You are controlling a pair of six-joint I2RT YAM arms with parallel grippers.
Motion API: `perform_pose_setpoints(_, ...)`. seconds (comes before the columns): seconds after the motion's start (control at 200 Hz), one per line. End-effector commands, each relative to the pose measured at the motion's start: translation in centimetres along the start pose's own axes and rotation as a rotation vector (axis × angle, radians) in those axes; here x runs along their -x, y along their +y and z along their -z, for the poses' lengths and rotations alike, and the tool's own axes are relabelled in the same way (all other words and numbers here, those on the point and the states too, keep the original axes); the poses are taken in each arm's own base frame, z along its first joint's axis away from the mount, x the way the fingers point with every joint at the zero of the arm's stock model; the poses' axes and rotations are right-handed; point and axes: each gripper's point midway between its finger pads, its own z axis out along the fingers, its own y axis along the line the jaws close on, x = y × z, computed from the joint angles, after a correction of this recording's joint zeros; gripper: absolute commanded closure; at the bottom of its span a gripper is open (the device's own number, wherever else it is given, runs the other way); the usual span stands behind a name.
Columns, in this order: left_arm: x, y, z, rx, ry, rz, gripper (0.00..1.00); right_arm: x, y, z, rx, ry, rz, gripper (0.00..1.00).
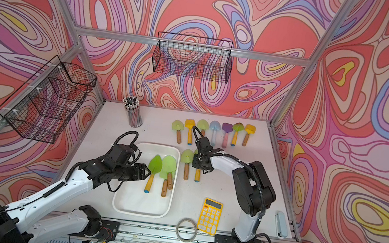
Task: Take the shovel out of the storage box
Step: Place the shovel at the center of the board.
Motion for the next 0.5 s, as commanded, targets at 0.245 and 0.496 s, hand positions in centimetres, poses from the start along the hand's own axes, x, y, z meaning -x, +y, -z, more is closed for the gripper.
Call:
perform_pose_setpoints(0.245, -0.04, 0.15, -0.02, -0.001, -0.002, -0.004, 0.31, -1.75, -2.72, -0.29, -0.127, 0.041, 0.009, 0.85)
perform_pose_setpoints(0.496, -0.19, 0.12, -0.06, -0.006, 0.003, 0.002, 0.30, -2.09, -2.47, -0.54, -0.107, 0.055, 0.004, 0.82)
